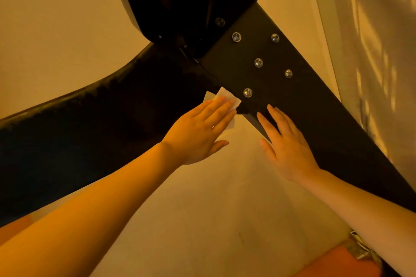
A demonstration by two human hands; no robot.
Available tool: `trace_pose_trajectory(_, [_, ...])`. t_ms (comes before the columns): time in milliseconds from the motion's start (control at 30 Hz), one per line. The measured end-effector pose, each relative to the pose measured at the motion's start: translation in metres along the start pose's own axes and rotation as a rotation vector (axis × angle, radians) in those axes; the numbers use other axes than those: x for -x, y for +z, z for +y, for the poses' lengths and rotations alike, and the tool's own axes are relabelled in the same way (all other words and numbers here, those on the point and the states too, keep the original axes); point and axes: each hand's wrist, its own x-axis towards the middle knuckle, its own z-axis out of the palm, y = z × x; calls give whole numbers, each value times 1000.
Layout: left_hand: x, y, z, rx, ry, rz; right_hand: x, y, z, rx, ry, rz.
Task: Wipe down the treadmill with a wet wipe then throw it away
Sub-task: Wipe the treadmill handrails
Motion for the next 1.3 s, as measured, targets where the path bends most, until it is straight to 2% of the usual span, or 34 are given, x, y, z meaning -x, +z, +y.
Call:
trace_pose_trajectory(133, [-13, -5, -2, 20, -30, -16, -1, -4, 0, 0, 3, -23])
trace_pose_trajectory(267, [-35, -16, -13, 63, -155, -30, -1, -7, 3, -18, 4, -54])
trace_pose_trajectory(500, [-67, -23, -38, 108, -307, 63, -2, -3, 8, -60, 13, -63])
trace_pose_trajectory(633, [-64, -19, -30, 148, -253, 71, -7, -2, 11, -31, 60, -15])
trace_pose_trajectory(767, [-56, -14, -18, 155, -157, 6, -10, 1, 11, -48, 96, -12])
trace_pose_trajectory(867, [-56, -14, -21, 148, -153, 0, -9, 4, 10, -41, 97, 11])
trace_pose_trajectory(1067, [-57, -16, -17, 172, -215, 47, -6, 6, 10, -48, 112, 35])
trace_pose_trajectory(1300, [-37, 2, -20, 147, -99, 227, 15, 5, 20, -60, 138, -4])
